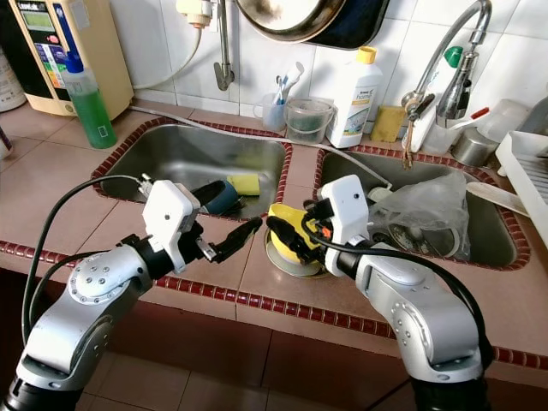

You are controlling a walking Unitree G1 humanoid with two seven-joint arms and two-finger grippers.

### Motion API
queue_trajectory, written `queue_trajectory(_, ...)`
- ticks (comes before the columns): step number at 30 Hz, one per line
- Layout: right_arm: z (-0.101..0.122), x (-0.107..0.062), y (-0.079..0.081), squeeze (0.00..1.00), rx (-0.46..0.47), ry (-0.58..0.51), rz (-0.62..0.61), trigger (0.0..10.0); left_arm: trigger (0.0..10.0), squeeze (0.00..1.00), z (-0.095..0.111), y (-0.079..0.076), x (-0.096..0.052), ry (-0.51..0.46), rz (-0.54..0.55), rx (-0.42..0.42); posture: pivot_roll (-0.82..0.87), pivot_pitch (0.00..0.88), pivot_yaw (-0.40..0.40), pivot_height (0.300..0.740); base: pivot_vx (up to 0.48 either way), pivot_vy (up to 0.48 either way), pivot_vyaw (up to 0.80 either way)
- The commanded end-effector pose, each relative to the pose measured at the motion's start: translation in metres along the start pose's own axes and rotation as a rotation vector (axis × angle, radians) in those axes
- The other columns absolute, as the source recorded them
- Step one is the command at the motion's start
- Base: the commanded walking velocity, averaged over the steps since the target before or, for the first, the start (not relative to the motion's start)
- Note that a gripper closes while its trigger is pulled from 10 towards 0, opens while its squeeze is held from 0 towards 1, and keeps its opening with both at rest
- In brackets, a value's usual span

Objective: Kitchen organization

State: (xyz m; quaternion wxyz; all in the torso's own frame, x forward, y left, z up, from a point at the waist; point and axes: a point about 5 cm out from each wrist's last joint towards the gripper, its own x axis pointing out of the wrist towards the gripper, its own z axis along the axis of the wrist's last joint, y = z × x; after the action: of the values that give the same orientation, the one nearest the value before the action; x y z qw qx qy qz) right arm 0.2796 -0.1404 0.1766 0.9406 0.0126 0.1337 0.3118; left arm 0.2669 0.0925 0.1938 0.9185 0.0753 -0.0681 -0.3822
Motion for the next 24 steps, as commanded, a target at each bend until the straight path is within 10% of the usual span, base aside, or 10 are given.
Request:
queue_trajectory(1, -0.003, 0.000, 0.000, 0.00, 0.010, 0.020, 0.007, 10.0, 10.0, 0.00, 0.004, 0.000, -0.002, -0.007, 0.010, 0.001, 0.08, 0.000, -0.091, 0.740, 0.000, 0.000, 0.00)
queue_trajectory(6, -0.011, 0.000, -0.002, 0.00, 0.072, 0.054, 0.027, 10.0, 10.0, 0.00, 0.004, 0.000, -0.002, -0.009, 0.019, -0.005, 0.08, 0.000, -0.092, 0.740, 0.000, 0.000, 0.00)
queue_trajectory(7, -0.012, 0.000, -0.002, 0.00, 0.078, 0.060, 0.037, 8.2, 10.0, 0.00, 0.004, 0.000, -0.002, -0.010, 0.020, -0.006, 0.08, 0.000, -0.092, 0.740, 0.000, 0.000, 0.00)
queue_trajectory(9, -0.013, 0.000, -0.002, 0.00, 0.079, 0.061, 0.041, 8.2, 10.0, 0.00, 0.004, 0.000, -0.002, -0.010, 0.020, -0.006, 0.08, 0.000, -0.092, 0.740, 0.000, 0.000, 0.00)
queue_trajectory(10, -0.014, -0.001, -0.003, 0.00, 0.098, 0.068, 0.045, 3.1, 10.0, 0.00, 0.005, 0.000, -0.002, -0.011, 0.021, -0.006, 0.08, 0.000, -0.092, 0.740, 0.000, 0.000, 0.00)
queue_trajectory(11, -0.015, -0.001, -0.004, 0.00, 0.125, 0.073, 0.050, 0.0, 10.0, 0.00, 0.005, 0.000, -0.002, -0.011, 0.024, -0.005, 0.08, 0.000, -0.092, 0.740, 0.000, 0.000, 0.00)
queue_trajectory(24, -0.018, -0.002, -0.008, 0.00, 0.185, 0.082, 0.047, 0.0, 10.0, 0.00, 0.007, -0.001, -0.002, -0.014, 0.035, -0.009, 0.08, 0.000, -0.092, 0.740, 0.000, 0.000, 0.00)
